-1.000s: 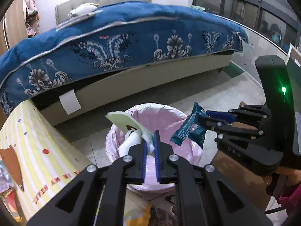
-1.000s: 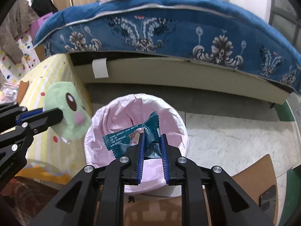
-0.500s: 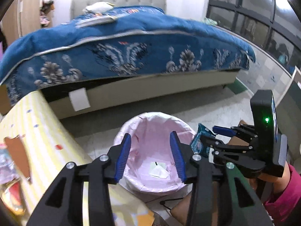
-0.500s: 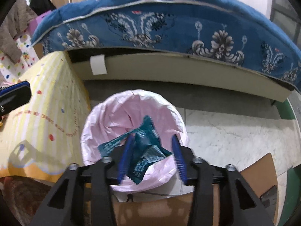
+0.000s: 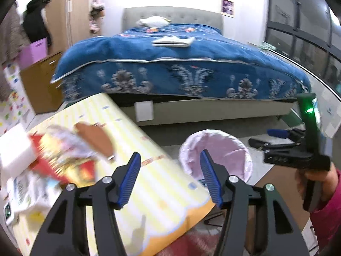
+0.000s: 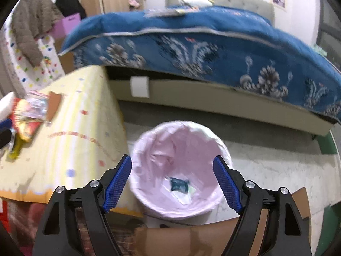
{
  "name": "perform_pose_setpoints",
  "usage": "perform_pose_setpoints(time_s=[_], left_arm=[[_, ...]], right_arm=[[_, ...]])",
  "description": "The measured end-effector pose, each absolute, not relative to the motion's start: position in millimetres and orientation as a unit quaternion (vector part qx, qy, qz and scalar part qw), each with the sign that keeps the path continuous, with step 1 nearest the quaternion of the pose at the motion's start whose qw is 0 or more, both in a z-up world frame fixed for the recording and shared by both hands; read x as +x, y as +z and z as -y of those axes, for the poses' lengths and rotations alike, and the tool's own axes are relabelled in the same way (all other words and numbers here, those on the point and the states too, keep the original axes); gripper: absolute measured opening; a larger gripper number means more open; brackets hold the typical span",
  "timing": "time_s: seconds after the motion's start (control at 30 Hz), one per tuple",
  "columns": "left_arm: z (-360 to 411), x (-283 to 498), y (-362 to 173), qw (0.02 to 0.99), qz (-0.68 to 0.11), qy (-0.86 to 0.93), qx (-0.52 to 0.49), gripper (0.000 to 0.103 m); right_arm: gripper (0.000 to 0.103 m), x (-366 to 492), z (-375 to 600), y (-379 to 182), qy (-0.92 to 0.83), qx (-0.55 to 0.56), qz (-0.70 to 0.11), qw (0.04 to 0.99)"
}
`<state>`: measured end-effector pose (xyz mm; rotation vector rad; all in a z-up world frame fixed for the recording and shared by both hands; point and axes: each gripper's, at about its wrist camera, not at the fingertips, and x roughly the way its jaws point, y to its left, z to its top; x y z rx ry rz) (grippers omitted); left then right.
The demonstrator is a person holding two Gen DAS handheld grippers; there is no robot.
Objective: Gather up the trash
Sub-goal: 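Move the left gripper back to the table and grasp the white foam block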
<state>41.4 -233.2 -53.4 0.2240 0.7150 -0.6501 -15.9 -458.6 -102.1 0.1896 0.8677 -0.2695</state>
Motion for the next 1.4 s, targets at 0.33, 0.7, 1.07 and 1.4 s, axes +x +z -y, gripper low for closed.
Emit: perform_pose_setpoints(time_s=[0.33, 0.7, 1.07, 1.4], left_arm=[[120, 29, -53, 0.9, -0.368, -0.222, 0.068, 0.062], [22, 44, -37, 0.931, -0.348, -0.107, 0.024, 0.069], [62, 103, -34, 0.925, -0.345, -0.148, 0.049, 0.043], [59, 121, -40, 0.919, -0.355, -0.157, 0.062, 0.014]], right_arm=[[0.078, -21, 354, -53, -0.039, 0.055, -0.381, 0.922], [0.059, 17, 269, -35, 0.033, 0.0, -0.37, 0.928], [0.059, 37, 260, -31, 0.049, -0.008, -0.361, 0.931], [0.059, 38, 272, -37, 0.056, 0.0, -0.366, 0.929]])
